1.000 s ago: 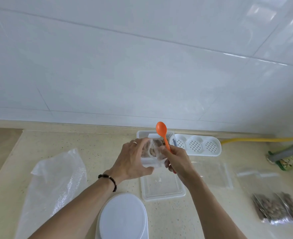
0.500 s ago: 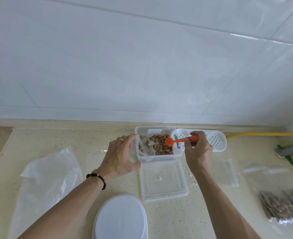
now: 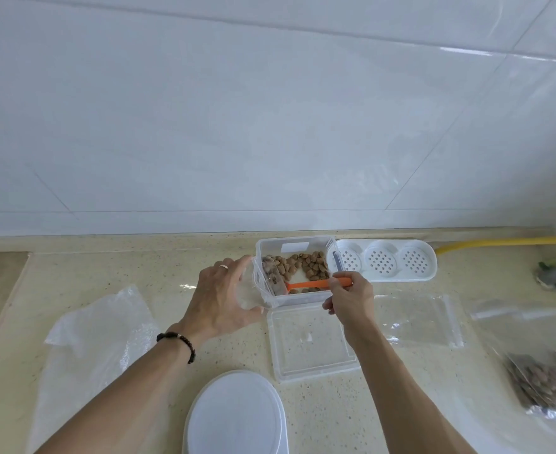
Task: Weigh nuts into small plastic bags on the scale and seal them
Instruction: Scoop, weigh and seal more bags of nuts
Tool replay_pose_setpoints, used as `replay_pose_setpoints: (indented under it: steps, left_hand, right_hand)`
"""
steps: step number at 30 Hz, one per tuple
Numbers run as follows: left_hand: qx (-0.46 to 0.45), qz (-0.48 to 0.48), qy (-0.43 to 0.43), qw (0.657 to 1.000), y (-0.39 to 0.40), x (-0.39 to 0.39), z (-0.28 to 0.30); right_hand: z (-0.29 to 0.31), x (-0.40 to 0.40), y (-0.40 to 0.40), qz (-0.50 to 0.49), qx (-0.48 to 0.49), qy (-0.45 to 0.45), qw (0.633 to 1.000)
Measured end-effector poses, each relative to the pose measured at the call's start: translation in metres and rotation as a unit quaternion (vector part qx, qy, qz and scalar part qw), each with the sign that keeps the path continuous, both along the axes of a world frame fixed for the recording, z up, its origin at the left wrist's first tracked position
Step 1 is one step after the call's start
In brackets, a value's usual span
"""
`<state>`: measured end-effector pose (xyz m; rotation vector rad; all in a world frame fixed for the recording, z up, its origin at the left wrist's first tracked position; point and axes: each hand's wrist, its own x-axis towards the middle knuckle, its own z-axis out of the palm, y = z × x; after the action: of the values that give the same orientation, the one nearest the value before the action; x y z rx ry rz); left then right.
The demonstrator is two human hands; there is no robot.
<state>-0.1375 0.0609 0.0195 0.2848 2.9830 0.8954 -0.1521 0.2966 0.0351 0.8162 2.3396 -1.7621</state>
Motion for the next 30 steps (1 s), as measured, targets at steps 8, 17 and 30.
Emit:
replay_pose_setpoints:
  steps: [8,17,30]
  left_hand:
    - [-0.122,-0.021,-0.009,0.992,-0.001,-0.023,0.015]
    - [-0.130,-0.036,-0.021,0.991,0.029,-0.039,0.034]
    - [0.087,-0.039,-0.044,0.995,0.050,-0.024,0.045]
  right_hand:
    - [0.009,0.000,0.020,-0.091,-0.064,0.007,0.994]
    - [0.055,-0.005,0.041,-0.065,-0.048,0.081,0.993]
    - [0.098,0.003,0.005,0.122,-0.029,0.132,0.983]
